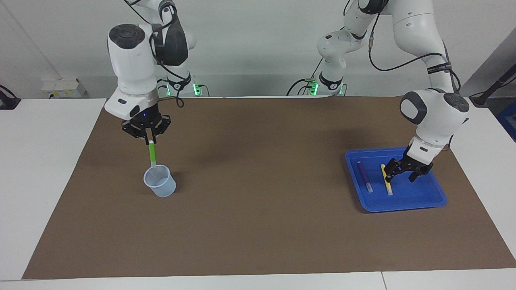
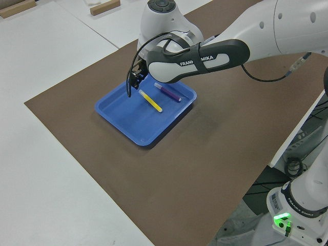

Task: Right arm passes pens to left for tray arrangement
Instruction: 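Grasp the green pen in the cup with the right gripper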

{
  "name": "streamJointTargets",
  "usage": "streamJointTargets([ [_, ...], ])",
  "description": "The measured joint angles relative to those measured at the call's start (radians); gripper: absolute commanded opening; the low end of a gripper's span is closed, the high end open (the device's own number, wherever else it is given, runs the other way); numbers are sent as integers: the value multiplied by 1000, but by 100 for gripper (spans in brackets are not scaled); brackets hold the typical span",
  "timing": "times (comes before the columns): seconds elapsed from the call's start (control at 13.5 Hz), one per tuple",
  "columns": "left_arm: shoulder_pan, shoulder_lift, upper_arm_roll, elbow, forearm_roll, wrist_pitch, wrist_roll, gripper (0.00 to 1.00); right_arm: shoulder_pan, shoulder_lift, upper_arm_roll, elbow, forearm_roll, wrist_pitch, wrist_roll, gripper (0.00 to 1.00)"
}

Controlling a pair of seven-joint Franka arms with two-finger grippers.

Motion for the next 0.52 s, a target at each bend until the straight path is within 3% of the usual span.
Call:
streamJointTargets([
  [0.22,-12,-18,-26,30,-37,-142,-165,100,-4,-40,0,75,78,-95,-1,1],
  [0.52,-13,-44,-41,31,-208,-276,-307,100,-3,-49,2,122,238,-129,110,1],
])
